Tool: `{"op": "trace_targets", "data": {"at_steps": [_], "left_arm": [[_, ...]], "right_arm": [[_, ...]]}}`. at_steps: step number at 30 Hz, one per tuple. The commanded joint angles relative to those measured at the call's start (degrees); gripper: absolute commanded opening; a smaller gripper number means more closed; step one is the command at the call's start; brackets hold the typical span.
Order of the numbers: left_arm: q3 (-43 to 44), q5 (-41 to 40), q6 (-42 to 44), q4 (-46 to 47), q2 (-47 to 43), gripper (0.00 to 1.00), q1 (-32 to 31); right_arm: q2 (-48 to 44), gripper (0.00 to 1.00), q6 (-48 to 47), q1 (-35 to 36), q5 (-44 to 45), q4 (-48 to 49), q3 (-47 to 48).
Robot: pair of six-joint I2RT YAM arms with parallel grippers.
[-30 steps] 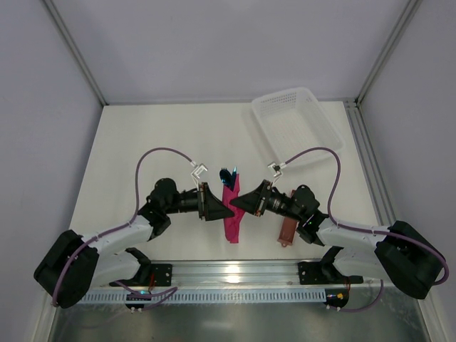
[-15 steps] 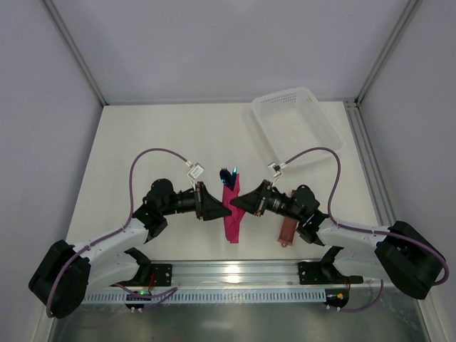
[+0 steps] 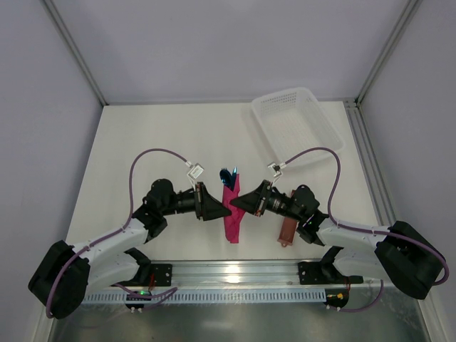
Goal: Place the utensils on the paper napkin and roll it up
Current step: Adjust the napkin.
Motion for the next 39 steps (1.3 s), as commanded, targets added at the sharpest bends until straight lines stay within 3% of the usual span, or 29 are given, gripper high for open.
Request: {"op": "trace_targets", "data": {"at_steps": [1,39], "left_arm": [[0.1,0.2,0.1,0.4,-0.6,0.4,0.3],[-0.1,0.7,-1.6,2.3,1.9,0.39,0.2]], "right_arm": [[-1.5,0.04,0.1,0.2,1.3,5.4,1.5],[-2.6,0.04,-0.7,0.1,2.6,3.8,1.8]]}}
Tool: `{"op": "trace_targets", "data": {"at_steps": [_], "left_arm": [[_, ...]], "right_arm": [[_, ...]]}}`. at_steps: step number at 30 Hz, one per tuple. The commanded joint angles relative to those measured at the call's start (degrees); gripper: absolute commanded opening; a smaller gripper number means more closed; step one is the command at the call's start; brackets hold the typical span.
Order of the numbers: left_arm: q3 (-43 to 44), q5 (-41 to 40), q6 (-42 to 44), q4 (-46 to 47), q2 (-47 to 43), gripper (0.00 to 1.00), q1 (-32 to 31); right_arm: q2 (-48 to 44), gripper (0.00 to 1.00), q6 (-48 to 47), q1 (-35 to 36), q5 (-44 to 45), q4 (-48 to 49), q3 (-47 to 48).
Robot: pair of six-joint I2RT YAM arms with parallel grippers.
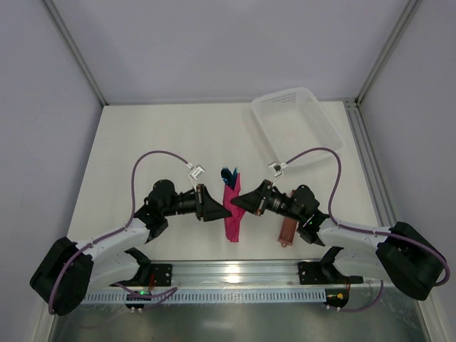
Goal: Place the utensils on the paper napkin and roll it up
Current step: Adjust the napkin.
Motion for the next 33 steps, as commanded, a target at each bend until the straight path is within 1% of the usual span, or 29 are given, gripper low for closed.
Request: {"op": "trace_targets", "data": {"at_steps": [1,3,9,16,19,29,33], "left_arm": [[0.9,0.7,0.1,1.7,0.7,0.39,0.2],[1.3,0.6,0.1,2.1,0.8,0.41,0.2],[2.0,1.6,-1.0,5.2,3.0,0.41,0.2],[1.7,3.3,-4.0,12.7,5.9,0.41,0.2],[1.7,3.8,-5.2,14.5,6.5,0.41,0.2],[2.3,5.0,-5.5,15.6,6.3,0.4,-0.4],[2.4,5.0,-6.1,17.0,6.8,0.36,-1.0]], "right_arm": [[-1.7,0.04,-0.6,0.1,0.8,5.0,1.9],[-1.5,0.04,-0.2,0.1,0.5,5.4,2.1],[-0.7,0.04,0.1,0.2,0.0,6.7,2.2],[-0.8,0.04,0.4,0.2,-0.5,6.9,2.1],[-0.6,0.04,0.5,0.2,-1.1,7.3,2.3],[0.6,0.04,1.4,0.4,-2.3,9.0,2.4],[1.4,0.04,1.7,0.7,-3.2,9.2,3.0]]}}
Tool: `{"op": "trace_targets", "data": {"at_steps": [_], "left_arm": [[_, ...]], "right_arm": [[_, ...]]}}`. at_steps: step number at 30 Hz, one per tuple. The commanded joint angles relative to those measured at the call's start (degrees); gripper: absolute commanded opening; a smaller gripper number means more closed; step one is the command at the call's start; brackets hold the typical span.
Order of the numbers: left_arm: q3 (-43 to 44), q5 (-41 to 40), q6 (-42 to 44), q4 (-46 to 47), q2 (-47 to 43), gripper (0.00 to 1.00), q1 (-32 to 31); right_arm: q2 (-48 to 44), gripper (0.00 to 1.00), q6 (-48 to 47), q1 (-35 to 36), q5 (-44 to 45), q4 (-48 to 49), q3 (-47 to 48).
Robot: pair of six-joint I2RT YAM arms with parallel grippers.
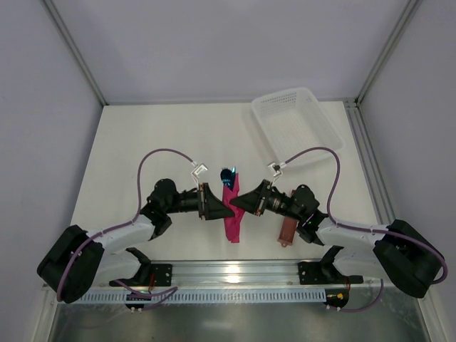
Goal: Place the utensils on the paper napkin and roll it up
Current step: Adjust the napkin.
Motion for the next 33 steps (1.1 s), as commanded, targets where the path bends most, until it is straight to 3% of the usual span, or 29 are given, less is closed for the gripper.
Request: {"op": "trace_targets", "data": {"at_steps": [1,5,10,14,15,18,19,20,26,33], "left_arm": [[2.2,0.6,-0.7,5.5,0.4,0.36,-0.8],[2.9,0.7,-1.2,6.2,0.8,0.19,-1.0],[3.2,0.7,-0.7,5.6,0.9,0.09,-1.4],[3.3,0.3,0.4,3.9,0.8,0.0,-1.4],[3.5,0.0,0.8,2.5,0.6,0.0,-1.4],[4.1,-1.1,2.7,-1.5,0.3,0.0,-1.4],[4.6,-1.8,3.7,-2.4,0.0,0.0,-1.4],[4.9,-2.3,4.0,-3.2,-0.3,0.0,-1.5],[6.9,-10.2,7.2,-9.5,-2.4,0.0,-1.3],[8.0,-15.8,7.8,-11.8,-4.2,0.0,-1.2]], "right_arm": [[0.4,0.04,1.0,0.9,-1.5,7.1,2.9],[0.7,0.05,0.7,1.2,-1.5,7.0,2.8],[-0.7,0.13,-0.5,1.2,-1.0,4.1,2.9],[-3.6,0.31,-2.7,1.2,-0.1,-0.7,3.5],[-4.8,0.44,-4.5,1.2,0.3,-5.0,3.9],[-11.6,0.65,-9.6,1.2,4.9,-20.4,6.7],[-13.9,0.68,-10.6,1.2,8.9,-24.5,7.4],[-17.9,0.7,-11.8,1.3,10.9,-33.2,9.1],[-27.8,0.75,-14.3,2.8,21.0,-54.1,12.7],[-27.5,0.75,-12.0,9.0,25.1,-52.7,10.0]]}}
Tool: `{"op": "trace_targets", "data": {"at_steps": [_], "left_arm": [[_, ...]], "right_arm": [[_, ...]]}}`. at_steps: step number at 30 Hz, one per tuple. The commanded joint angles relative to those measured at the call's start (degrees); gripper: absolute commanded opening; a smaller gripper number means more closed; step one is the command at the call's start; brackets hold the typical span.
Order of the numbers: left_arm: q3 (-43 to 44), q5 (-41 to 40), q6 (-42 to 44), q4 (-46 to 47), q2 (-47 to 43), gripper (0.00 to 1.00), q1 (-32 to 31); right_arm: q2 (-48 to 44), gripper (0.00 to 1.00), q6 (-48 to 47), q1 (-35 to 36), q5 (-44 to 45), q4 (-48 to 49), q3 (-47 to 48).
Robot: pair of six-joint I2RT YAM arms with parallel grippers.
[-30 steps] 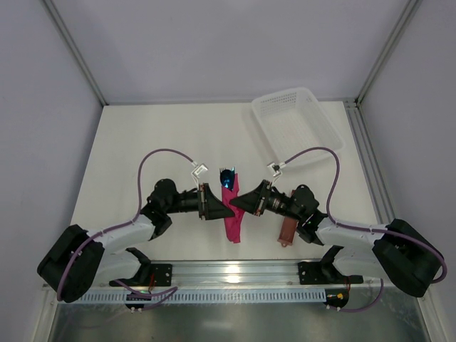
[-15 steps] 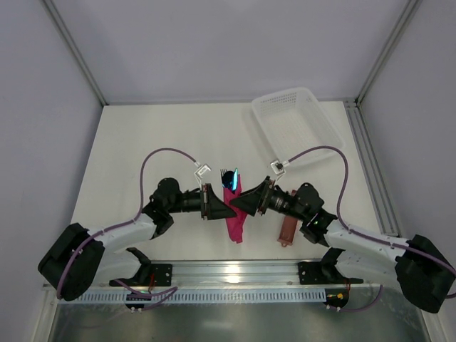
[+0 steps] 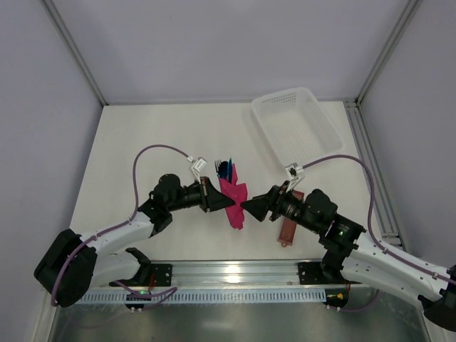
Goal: Place the utensils on the paper napkin and roll it up
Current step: Adjust the napkin.
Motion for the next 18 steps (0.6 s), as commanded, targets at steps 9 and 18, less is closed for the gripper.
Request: {"op": "trace_targets", "data": {"at_steps": [9,18], "left_arm": [[5.4,-6.2,3.1,-4.1,-5.1,0.0,0.1],[5.0,-7.4,3.2,-4.9,-6.8,0.0,0.1]], "right_arm": [[9.3,0.72,-2.3,4.5,5.3,2.5,0.1],[9.9,0.5,-0.9,5.4,3.8,10.4,-2.7]]}}
